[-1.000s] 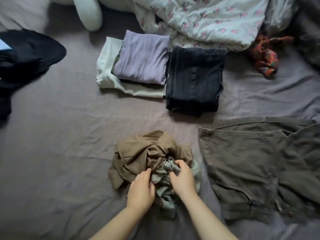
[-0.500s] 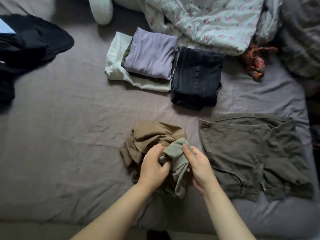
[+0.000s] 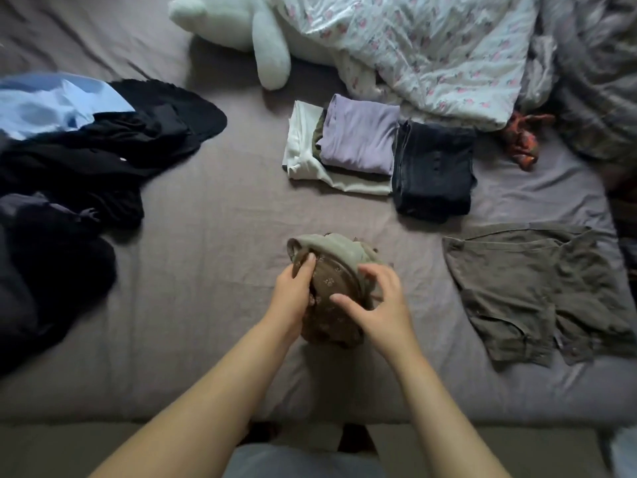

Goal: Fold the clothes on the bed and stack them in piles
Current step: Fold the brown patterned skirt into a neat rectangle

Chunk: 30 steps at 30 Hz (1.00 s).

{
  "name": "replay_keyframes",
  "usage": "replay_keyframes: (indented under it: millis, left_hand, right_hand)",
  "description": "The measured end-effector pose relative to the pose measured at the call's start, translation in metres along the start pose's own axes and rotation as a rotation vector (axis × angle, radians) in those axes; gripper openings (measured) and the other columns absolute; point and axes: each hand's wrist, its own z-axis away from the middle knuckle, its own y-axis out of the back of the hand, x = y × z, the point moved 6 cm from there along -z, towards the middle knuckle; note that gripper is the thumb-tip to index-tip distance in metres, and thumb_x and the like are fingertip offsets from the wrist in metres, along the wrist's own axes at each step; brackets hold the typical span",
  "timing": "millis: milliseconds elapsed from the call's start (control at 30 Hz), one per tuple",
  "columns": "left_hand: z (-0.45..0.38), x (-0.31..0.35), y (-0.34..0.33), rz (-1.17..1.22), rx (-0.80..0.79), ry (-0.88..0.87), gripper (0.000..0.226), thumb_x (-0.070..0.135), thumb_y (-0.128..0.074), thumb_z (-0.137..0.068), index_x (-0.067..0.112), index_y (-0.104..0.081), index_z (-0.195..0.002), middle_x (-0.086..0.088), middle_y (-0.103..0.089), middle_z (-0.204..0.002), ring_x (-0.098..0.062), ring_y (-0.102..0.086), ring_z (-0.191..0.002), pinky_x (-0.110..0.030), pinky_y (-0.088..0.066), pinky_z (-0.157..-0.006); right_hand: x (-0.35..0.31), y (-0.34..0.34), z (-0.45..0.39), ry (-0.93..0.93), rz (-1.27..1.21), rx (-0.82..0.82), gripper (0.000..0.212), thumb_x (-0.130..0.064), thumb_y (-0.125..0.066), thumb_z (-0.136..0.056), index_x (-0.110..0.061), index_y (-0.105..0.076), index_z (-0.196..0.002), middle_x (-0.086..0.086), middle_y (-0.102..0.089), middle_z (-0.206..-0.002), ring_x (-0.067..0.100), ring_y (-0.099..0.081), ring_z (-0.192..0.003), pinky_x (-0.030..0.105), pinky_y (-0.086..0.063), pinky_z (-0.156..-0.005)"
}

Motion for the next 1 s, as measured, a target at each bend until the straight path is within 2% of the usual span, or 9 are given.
replay_keyframes:
  millis: [167, 267, 367, 567, 733, 833, 900, 967, 1000]
  left_hand:
    - [-0.006, -0.001, 0.04, 0.113, -0.014, 0.071, 0.029, 0.02, -0.053, -0.097, 0.002, -0.059, -0.119, -0.018, -0.067, -0.114, -0.026, -0.065, -0.103, -0.036, -0.053, -0.088]
    - [-0.012, -0.012, 0.066, 0.14, -0.006, 0.054, 0.04, 0.027, -0.059, -0.093, 0.008, -0.055, -0.127, -0.011, -0.067, -0.118, -0.022, -0.063, -0.11, -0.031, -0.052, -0.088]
    - [-0.013, -0.028, 0.089, -0.075, 0.087, -0.027, 0.051, 0.018, -0.068, -0.087, 0.012, -0.045, -0.132, 0.0, -0.063, -0.116, -0.009, -0.062, -0.102, -0.015, -0.05, -0.076]
    - [-0.007, -0.052, 0.09, -0.655, 0.23, -0.114, 0.088, 0.023, -0.076, -0.078, 0.03, -0.023, -0.147, -0.004, -0.033, -0.147, -0.02, -0.042, -0.129, -0.038, -0.038, -0.107]
    - [-0.012, -0.029, 0.064, -1.041, 0.16, -0.385, 0.093, 0.02, -0.068, -0.081, 0.04, -0.009, -0.15, 0.004, -0.002, -0.16, -0.02, -0.003, -0.147, -0.044, -0.009, -0.118]
    - [-0.033, -0.02, 0.063, -1.166, 0.074, -0.435, 0.047, 0.012, -0.057, -0.086, 0.032, -0.054, -0.129, 0.003, -0.041, -0.148, -0.016, -0.021, -0.144, -0.036, 0.0, -0.117]
    - [-0.041, -0.023, 0.066, -1.213, -0.019, -0.341, 0.031, 0.006, -0.052, -0.082, 0.022, -0.065, -0.105, -0.002, -0.066, -0.113, -0.021, -0.05, -0.121, -0.034, -0.016, -0.115]
    - [-0.047, -0.026, 0.073, -1.067, -0.066, -0.173, 0.02, 0.004, -0.049, -0.083, 0.015, -0.063, -0.092, -0.006, -0.066, -0.089, -0.027, -0.058, -0.096, -0.034, -0.042, -0.089]
    - [-0.048, -0.027, 0.075, -0.951, -0.089, -0.107, 0.018, 0.005, -0.048, -0.087, 0.016, -0.062, -0.085, -0.005, -0.064, -0.082, -0.026, -0.059, -0.087, -0.033, -0.044, -0.077]
  right_hand:
    - [0.015, -0.041, 0.0, -0.13, -0.056, 0.048, 0.008, -0.013, -0.068, -0.087, -0.02, -0.064, -0.089, -0.004, -0.064, -0.084, 0.01, -0.059, -0.08, 0.025, -0.046, -0.079]
    - [0.02, -0.053, -0.007, -0.251, -0.284, -0.003, 0.012, -0.015, -0.053, -0.097, -0.018, -0.058, -0.086, 0.0, -0.059, -0.078, 0.009, -0.053, -0.073, 0.027, -0.044, -0.07]
    - [0.021, -0.053, -0.018, -0.341, -0.381, 0.019, 0.017, -0.017, -0.046, -0.101, -0.013, -0.059, -0.091, 0.003, -0.061, -0.08, 0.012, -0.054, -0.074, 0.024, -0.046, -0.065]
    - [0.002, -0.063, -0.015, -0.599, -0.911, -0.287, 0.027, -0.016, -0.041, -0.101, -0.004, -0.065, -0.104, 0.009, -0.073, -0.09, 0.017, -0.07, -0.079, 0.027, -0.058, -0.067]
    - [-0.011, -0.063, 0.007, -0.564, -0.604, -0.796, 0.031, -0.031, -0.06, -0.09, -0.006, -0.067, -0.106, 0.011, -0.07, -0.101, 0.018, -0.066, -0.09, 0.028, -0.056, -0.081]
    - [-0.006, -0.052, 0.011, -0.528, -0.378, -1.014, 0.059, -0.039, -0.082, -0.067, -0.01, -0.064, -0.114, 0.007, -0.069, -0.11, 0.018, -0.066, -0.099, 0.029, -0.053, -0.088]
    - [0.006, -0.035, -0.007, -0.474, -0.098, -0.928, 0.045, -0.025, -0.082, -0.07, -0.017, -0.066, -0.112, 0.003, -0.072, -0.107, 0.019, -0.068, -0.099, 0.033, -0.053, -0.092]
    - [0.02, -0.011, -0.04, -0.411, 0.188, -0.583, 0.022, -0.011, -0.071, -0.08, -0.023, -0.068, -0.098, 0.001, -0.07, -0.094, 0.021, -0.067, -0.091, 0.034, -0.055, -0.081]
    - [0.025, 0.0, -0.055, -0.366, 0.269, -0.381, 0.022, -0.005, -0.065, -0.082, -0.024, -0.067, -0.093, 0.0, -0.066, -0.09, 0.021, -0.063, -0.087, 0.031, -0.051, -0.073]
